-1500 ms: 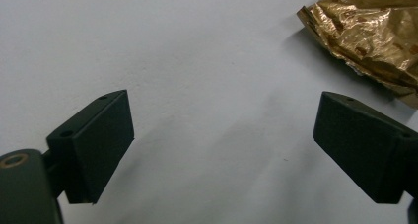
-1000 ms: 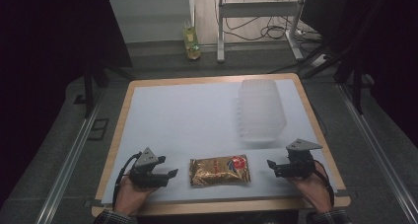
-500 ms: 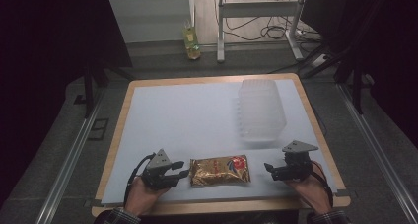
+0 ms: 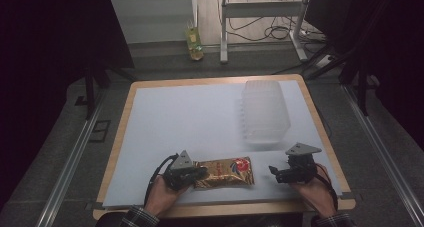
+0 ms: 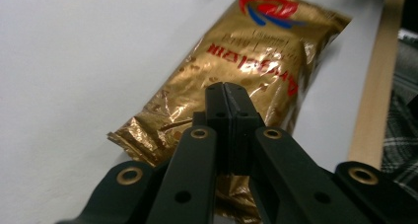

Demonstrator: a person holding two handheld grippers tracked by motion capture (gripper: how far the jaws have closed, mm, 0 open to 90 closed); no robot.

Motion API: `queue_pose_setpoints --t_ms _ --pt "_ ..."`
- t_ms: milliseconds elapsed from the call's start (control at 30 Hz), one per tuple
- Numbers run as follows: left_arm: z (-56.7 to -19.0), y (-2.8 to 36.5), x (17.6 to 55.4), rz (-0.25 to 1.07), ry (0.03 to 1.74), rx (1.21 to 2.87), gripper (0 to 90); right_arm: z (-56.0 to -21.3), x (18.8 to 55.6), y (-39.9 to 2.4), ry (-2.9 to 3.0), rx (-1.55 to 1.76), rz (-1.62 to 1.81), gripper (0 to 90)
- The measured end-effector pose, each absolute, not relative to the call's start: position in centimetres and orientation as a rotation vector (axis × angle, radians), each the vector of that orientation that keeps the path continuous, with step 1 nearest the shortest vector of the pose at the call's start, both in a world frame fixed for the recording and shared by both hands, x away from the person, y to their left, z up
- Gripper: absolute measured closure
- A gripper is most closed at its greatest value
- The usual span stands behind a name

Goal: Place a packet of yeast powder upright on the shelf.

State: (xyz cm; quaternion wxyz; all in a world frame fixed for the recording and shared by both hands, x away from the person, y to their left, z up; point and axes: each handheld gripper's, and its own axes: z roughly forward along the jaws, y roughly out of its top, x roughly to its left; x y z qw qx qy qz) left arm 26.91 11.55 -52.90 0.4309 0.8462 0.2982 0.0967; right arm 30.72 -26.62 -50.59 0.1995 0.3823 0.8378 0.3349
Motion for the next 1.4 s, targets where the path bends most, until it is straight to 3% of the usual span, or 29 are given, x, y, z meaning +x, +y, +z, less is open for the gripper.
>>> queue_pose_setpoints --t_ms 133,400,833,1400 --pt "-53.0 11.6 26.6 0.312 0.728 2.155 89.6 -50.4 30.6 -26.6 2.347 1.056 0.937 7.0" --pt "-53.2 12.0 26.0 0.336 0.743 2.157 89.8 -49.9 30.1 -26.3 2.384 1.022 0.958 9.0" --pt "-53.5 12.8 25.9 0.289 0.779 2.128 89.8 -49.0 29.0 -26.1 2.461 0.947 1.024 9.9" --pt "-53.8 12.9 25.6 0.286 0.803 2.114 89.8 -49.8 28.5 -22.8 2.634 0.899 1.139 9.7"
